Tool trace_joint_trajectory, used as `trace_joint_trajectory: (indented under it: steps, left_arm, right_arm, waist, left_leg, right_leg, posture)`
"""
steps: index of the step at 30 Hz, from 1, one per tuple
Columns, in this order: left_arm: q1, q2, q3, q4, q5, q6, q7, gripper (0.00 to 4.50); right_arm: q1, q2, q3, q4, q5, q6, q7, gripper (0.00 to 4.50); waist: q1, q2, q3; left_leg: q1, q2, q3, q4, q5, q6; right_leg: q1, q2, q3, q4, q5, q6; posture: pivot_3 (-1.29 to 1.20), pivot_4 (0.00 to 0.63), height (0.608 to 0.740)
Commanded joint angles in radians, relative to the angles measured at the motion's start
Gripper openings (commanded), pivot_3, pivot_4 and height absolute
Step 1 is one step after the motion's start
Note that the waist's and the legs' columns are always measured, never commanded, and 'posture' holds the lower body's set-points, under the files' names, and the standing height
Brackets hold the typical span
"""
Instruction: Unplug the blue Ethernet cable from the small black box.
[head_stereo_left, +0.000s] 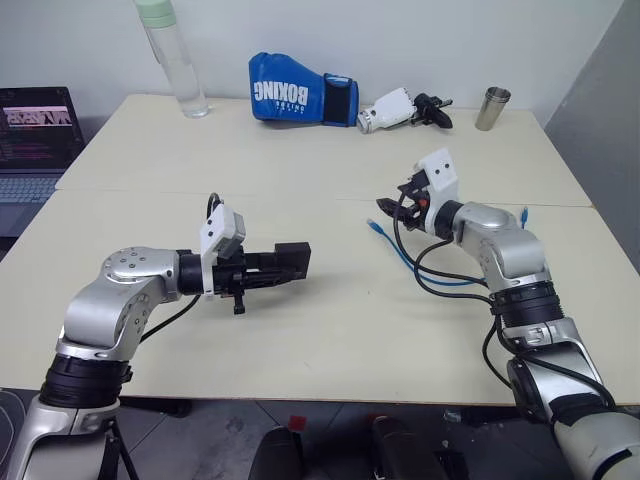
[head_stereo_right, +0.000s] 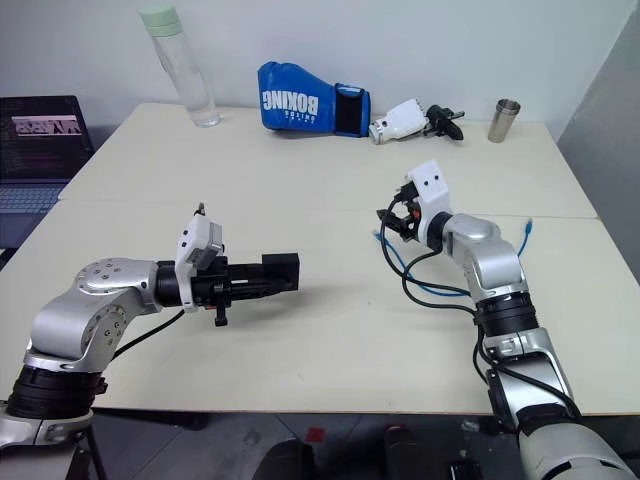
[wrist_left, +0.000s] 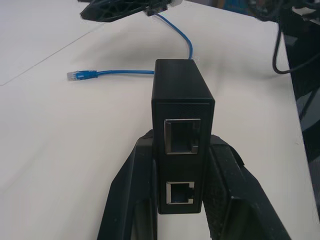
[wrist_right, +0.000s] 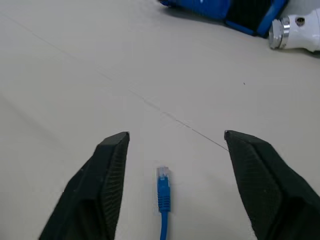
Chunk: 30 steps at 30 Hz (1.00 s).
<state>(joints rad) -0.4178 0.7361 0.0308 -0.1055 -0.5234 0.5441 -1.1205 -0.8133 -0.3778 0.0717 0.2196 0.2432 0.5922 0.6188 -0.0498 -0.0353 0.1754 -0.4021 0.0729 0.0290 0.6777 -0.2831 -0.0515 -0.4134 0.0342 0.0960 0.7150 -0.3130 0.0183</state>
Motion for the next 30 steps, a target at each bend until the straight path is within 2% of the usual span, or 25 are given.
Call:
trace_joint_trajectory:
  steps: [1, 3, 6, 10, 14, 19, 25, 27, 30]
  left_arm:
    - [-0.023, -0.067, 0.043, 0.072, 0.056, -0.087, 0.125, 0.78]
    - [-0.04, -0.127, 0.065, 0.148, 0.1, -0.158, 0.226, 0.78]
    - [-0.053, -0.194, 0.085, 0.253, 0.163, -0.27, 0.33, 0.78]
    - [-0.066, -0.261, 0.108, 0.4, 0.222, -0.41, 0.445, 0.78]
    - [-0.08, -0.289, 0.123, 0.529, 0.273, -0.524, 0.521, 0.78]
    - [-0.075, -0.307, 0.123, 0.62, 0.288, -0.595, 0.54, 0.78]
    - [-0.058, -0.325, 0.11, 0.631, 0.28, -0.578, 0.514, 0.78]
    - [-0.058, -0.329, 0.117, 0.639, 0.276, -0.568, 0.512, 1.48]
    - [-0.059, -0.33, 0.128, 0.647, 0.27, -0.556, 0.505, 2.1]
  right_arm:
    - [0.056, -0.043, 0.028, -0.207, 0.099, 0.059, 0.155, 3.84]
    - [0.092, -0.057, 0.061, -0.311, 0.136, 0.087, 0.212, 3.89]
    - [0.114, -0.034, 0.09, -0.393, 0.157, 0.119, 0.207, 3.89]
    - [0.092, 0.04, 0.109, -0.379, 0.129, 0.113, 0.135, 3.89]
    - [0.089, 0.065, 0.123, -0.373, 0.118, 0.11, 0.117, 3.89]
    - [0.094, 0.055, 0.139, -0.375, 0.107, 0.111, 0.126, 3.89]
    - [0.092, 0.057, 0.11, -0.379, 0.146, 0.151, 0.13, 3.89]
    - [0.089, 0.057, 0.104, -0.38, 0.155, 0.159, 0.13, 3.89]
    - [0.088, 0.055, 0.102, -0.381, 0.162, 0.164, 0.129, 3.89]
  waist:
    - [0.002, 0.0, 0.0]
    - [0.006, 0.0, 0.0]
    - [0.003, 0.0, 0.0]
    - [0.002, 0.0, 0.0]
    - [0.006, 0.0, 0.0]
    - [0.013, 0.0, 0.0]
    - [0.017, 0.0, 0.0]
    - [0.017, 0.0, 0.0]
    - [0.016, -0.001, 0.0]
  left_leg:
    - [0.0, 0.0, 0.0, 0.0, 0.0, 0.0]
    - [0.0, 0.0, 0.0, 0.0, 0.0, 0.0]
    - [0.0, 0.001, 0.0, 0.001, 0.0, 0.0]
    - [0.001, 0.001, -0.001, 0.001, 0.0, 0.0]
    - [0.0, 0.001, 0.0, 0.001, 0.0, 0.0]
    - [0.0, 0.0, 0.0, 0.001, 0.0, 0.0]
    - [0.0, -0.001, 0.0, 0.001, 0.0, 0.0]
    - [0.0, -0.001, 0.0, 0.001, 0.0, 0.0]
    - [0.0, -0.001, 0.0, 0.001, 0.0, 0.0]
  right_leg:
    - [0.0, 0.0, 0.0, 0.0, 0.0, 0.0]
    - [0.0, 0.0, 0.0, -0.001, 0.0, 0.0]
    - [0.0, 0.0, 0.0, 0.0, 0.0, 0.0]
    - [0.001, 0.0, 0.0, 0.001, 0.0, 0.0]
    - [0.001, -0.001, 0.0, 0.001, 0.0, 0.0]
    - [0.001, -0.002, 0.0, 0.0, 0.0, 0.0]
    - [0.001, -0.002, -0.001, 0.001, 0.0, 0.0]
    - [0.001, -0.002, -0.001, 0.001, 0.0, 0.0]
    - [0.001, -0.002, -0.001, 0.001, 0.0, 0.0]
  posture:
    - [0.0, 0.15, 0.74]
    - [0.0, 0.15, 0.74]
    - [0.0, 0.15, 0.74]
    - [0.0, 0.15, 0.74]
    - [0.0, 0.15, 0.74]
    - [0.0, 0.15, 0.74]
    - [0.0, 0.15, 0.74]
    - [0.0, 0.15, 0.74]
    - [0.0, 0.15, 0.74]
